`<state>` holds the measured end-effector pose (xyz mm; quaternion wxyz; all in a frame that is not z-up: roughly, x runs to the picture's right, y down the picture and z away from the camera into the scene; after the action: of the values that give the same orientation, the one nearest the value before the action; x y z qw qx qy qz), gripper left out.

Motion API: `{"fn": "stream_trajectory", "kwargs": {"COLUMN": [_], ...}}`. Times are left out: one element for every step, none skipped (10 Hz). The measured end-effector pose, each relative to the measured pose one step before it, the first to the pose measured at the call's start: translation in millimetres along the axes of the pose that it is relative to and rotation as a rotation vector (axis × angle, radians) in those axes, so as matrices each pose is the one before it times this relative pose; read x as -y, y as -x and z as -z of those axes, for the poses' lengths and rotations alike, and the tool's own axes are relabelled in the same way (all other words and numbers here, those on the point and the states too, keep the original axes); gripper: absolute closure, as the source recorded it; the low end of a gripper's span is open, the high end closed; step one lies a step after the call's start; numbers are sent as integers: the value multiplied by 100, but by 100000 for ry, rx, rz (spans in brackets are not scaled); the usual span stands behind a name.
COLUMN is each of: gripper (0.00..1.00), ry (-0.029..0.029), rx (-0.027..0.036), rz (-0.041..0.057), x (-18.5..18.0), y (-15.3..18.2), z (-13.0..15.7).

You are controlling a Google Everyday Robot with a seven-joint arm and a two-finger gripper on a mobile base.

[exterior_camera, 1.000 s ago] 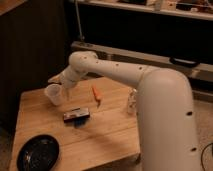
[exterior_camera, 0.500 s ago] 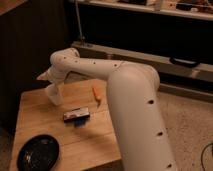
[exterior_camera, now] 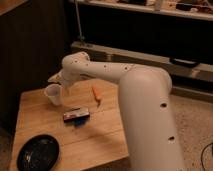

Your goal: Pick up the ceramic cup

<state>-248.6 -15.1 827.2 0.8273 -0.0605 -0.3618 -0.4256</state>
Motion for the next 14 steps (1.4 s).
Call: {"fn": "stream_trajectory", "kwargs": {"gripper": [20,20,20,20,20,20,21,27,37,44,46,46,46,46], "ry": [493,835,829,736,961,682,523,706,619,1004,744,907,313,679], "rx": [604,1641,1378,1376,1510,964,476,528,472,470,332,548,385,850], "rz": [61,629,637,1003,1478,802,276,189,158,-20,-87,-212,-161,-106], "x": [-945,-810,-271,192,496,370,93,118,186,-30,3,-73,56,48], "y": [-325,-101,102,195,418,137,-40,-22,57,13,-26,-9,5,1], "z": [-52,-323,-634,-731,-843,-487,-277,-274,-271,-325,-224,-417,-193,-442]}}
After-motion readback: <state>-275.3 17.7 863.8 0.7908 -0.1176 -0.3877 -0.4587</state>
